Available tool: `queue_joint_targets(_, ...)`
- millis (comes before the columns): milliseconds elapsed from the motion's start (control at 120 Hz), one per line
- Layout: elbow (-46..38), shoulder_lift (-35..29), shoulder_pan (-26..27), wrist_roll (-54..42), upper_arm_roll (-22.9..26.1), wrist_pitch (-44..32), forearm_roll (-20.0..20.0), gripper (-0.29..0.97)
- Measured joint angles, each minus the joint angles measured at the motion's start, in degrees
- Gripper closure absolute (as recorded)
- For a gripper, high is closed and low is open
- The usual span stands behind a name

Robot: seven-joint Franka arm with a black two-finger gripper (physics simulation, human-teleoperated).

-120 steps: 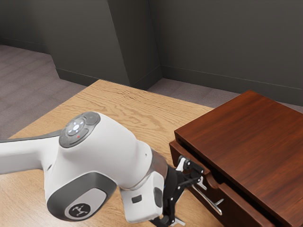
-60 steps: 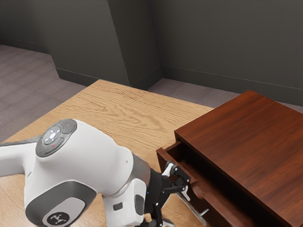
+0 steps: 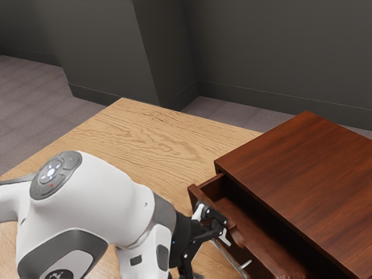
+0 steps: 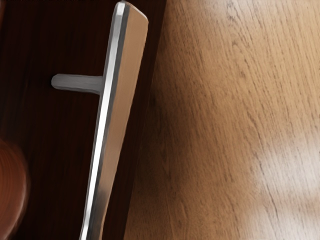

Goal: Pull the drawer handle with one arm to open the drawer

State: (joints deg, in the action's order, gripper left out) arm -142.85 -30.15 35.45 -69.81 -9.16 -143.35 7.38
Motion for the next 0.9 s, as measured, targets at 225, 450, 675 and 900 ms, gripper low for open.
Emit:
queue_joint_targets(225, -0.04, -0.04, -3.7, 0.56, 4.94, 0.26, -1.97, 0.06)
queue_joint_targets(450, -2.18, -2.6, -5.3, 1.17, 6.32, 0.65, -2.8, 0.03)
queue_joint_targets(675, -3.57, -3.16, -7.36, 1.91, 8.7, 0.9, -3.58, 0.0)
queue_joint_targets(900, -4.69, -4.8, -7.73, 2.56, 9.31, 1.39, -4.35, 0.0)
